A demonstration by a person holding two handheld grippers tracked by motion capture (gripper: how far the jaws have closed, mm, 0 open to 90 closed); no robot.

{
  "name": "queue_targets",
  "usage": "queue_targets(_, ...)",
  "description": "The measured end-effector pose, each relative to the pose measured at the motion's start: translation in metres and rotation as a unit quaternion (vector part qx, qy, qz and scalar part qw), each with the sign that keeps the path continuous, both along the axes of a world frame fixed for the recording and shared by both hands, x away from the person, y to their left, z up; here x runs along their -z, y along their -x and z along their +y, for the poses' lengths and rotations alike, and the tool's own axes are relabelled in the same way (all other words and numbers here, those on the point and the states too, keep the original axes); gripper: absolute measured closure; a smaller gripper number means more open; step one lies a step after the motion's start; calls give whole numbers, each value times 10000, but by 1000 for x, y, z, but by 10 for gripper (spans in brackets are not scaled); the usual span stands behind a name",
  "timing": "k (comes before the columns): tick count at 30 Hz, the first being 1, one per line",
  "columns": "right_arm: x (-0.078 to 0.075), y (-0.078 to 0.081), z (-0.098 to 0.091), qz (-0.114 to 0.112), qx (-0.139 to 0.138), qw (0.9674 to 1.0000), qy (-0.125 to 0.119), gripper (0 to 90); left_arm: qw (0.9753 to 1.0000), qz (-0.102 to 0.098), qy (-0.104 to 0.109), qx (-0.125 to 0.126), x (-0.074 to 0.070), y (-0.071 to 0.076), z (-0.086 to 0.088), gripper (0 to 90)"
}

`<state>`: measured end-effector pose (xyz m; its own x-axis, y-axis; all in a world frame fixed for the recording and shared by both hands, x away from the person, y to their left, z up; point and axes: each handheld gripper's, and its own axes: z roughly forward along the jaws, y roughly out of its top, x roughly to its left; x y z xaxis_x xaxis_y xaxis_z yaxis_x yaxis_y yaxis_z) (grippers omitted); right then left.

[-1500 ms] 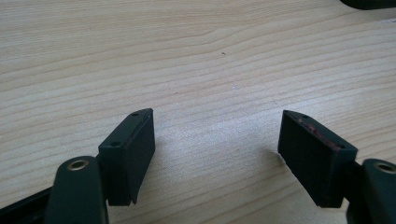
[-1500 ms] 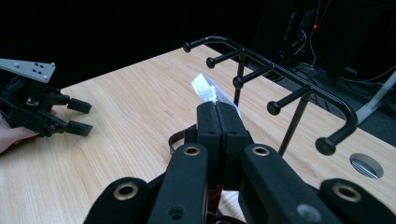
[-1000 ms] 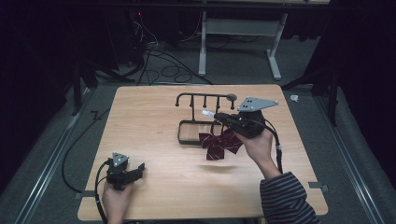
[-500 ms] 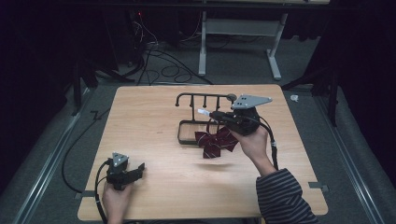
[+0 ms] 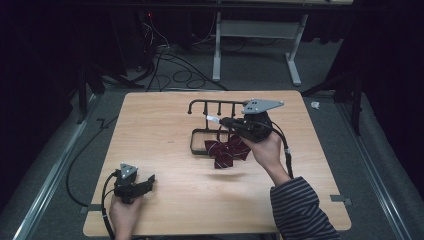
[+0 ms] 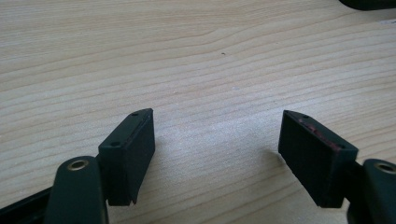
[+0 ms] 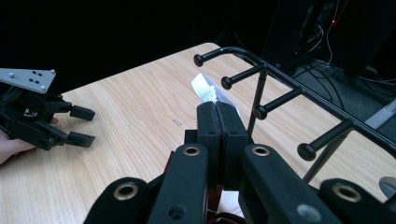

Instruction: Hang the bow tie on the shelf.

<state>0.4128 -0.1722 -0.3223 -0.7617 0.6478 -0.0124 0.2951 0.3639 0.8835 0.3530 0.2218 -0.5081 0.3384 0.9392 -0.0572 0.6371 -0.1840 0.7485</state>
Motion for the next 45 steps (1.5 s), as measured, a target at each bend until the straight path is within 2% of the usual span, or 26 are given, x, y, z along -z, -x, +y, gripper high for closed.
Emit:
queue_targets(22,-2,-13,13,-8,-44,10000,41,900,10000,0,0,1,0,0,0,274)
queue_targets(45,-1,-33,13,87,134,9999,42,900,10000,4,-5,9,0,0,0,273)
